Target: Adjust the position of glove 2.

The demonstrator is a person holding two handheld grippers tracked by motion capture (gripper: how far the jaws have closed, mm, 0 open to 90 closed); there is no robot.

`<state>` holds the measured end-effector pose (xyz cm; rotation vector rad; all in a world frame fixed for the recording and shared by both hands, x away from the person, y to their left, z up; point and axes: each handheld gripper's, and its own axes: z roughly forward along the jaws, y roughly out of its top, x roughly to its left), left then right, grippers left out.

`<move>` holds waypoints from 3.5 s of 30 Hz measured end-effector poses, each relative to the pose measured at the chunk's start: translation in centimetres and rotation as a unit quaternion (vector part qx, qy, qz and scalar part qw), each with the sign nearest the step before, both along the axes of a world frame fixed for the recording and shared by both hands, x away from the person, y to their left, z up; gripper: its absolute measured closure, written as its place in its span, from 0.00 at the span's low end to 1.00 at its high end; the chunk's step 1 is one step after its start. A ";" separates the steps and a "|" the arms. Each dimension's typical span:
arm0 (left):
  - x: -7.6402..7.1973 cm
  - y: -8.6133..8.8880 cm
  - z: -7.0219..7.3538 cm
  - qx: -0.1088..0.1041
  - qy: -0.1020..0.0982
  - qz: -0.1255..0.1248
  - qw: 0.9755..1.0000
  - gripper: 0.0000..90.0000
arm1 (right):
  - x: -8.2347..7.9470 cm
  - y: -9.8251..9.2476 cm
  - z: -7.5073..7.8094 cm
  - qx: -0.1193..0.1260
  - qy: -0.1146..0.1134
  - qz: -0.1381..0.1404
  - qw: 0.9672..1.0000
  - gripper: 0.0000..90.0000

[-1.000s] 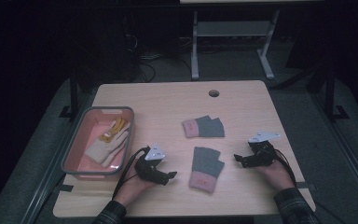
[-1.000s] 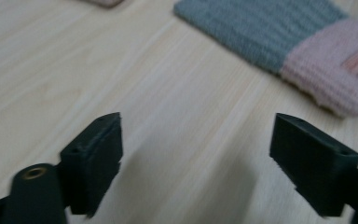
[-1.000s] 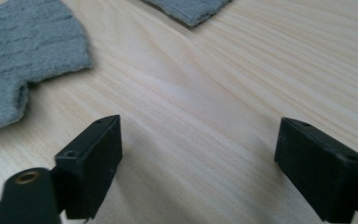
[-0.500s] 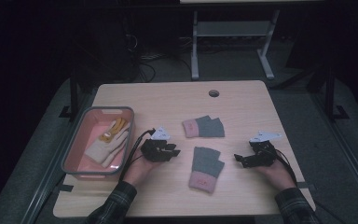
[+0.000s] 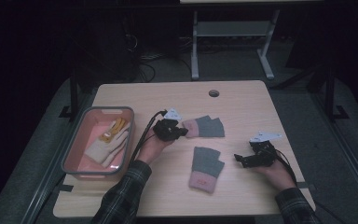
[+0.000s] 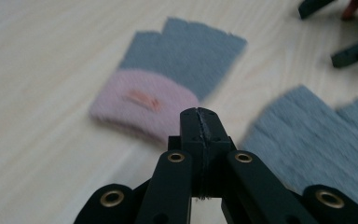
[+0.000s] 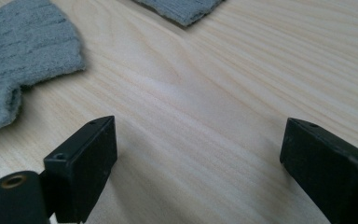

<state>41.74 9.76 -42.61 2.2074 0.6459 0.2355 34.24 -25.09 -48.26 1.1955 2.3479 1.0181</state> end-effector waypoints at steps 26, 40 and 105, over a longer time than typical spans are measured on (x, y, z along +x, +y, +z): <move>5.8 -2.9 -3.4 0.021 0.032 0.024 0.999 1.00 | 0.0 0.0 0.0 0.000 0.000 0.000 1.000 0.12; 1.6 1.7 -3.1 0.020 0.053 0.078 0.995 1.00 | 0.0 0.0 0.0 0.001 0.000 -0.001 1.000 0.12; -9.2 6.0 -3.6 0.011 0.085 0.178 0.980 0.57 | -0.4 0.5 0.4 -0.012 0.010 0.009 1.000 0.17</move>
